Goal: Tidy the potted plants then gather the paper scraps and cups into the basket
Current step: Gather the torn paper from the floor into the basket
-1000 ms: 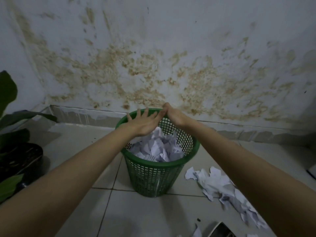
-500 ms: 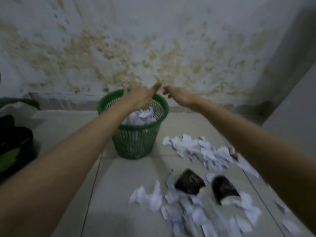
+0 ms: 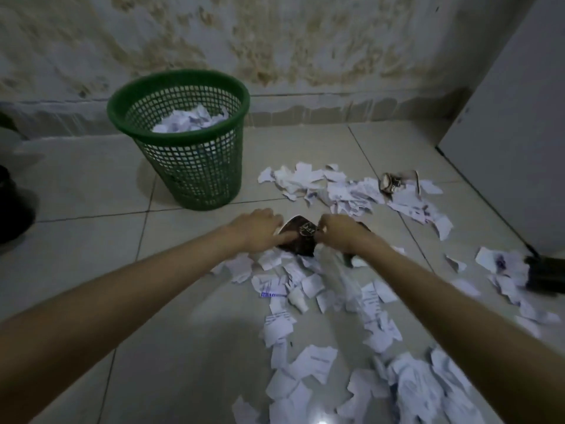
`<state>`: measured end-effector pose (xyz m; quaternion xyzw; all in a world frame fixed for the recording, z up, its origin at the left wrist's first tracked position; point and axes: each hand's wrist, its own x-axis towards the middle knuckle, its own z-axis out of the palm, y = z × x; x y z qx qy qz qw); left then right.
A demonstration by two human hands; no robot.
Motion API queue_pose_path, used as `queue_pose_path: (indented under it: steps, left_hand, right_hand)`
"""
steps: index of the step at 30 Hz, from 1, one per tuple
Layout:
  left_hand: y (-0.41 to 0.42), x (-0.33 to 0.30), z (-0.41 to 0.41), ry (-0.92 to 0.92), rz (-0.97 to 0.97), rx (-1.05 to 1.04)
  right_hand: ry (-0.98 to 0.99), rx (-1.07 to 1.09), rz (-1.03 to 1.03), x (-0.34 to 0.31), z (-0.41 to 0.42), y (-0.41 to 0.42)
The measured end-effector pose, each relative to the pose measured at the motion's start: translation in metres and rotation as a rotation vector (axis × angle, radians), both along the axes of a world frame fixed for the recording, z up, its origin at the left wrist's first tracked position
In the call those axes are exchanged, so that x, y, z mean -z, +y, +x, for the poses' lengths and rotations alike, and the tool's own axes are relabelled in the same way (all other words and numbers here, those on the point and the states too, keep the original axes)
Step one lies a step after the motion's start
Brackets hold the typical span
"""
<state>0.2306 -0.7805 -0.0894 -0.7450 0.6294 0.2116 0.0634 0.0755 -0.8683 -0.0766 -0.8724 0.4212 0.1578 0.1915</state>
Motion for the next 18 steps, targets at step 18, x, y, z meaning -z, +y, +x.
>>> queue_pose_path:
  steps: [18]
  left_hand:
    - [-0.042, 0.081, -0.027, 0.635, -0.402, -0.633]
  right_hand:
    - [-0.146, 0.03, -0.452, 0.057, -0.029, 0.031]
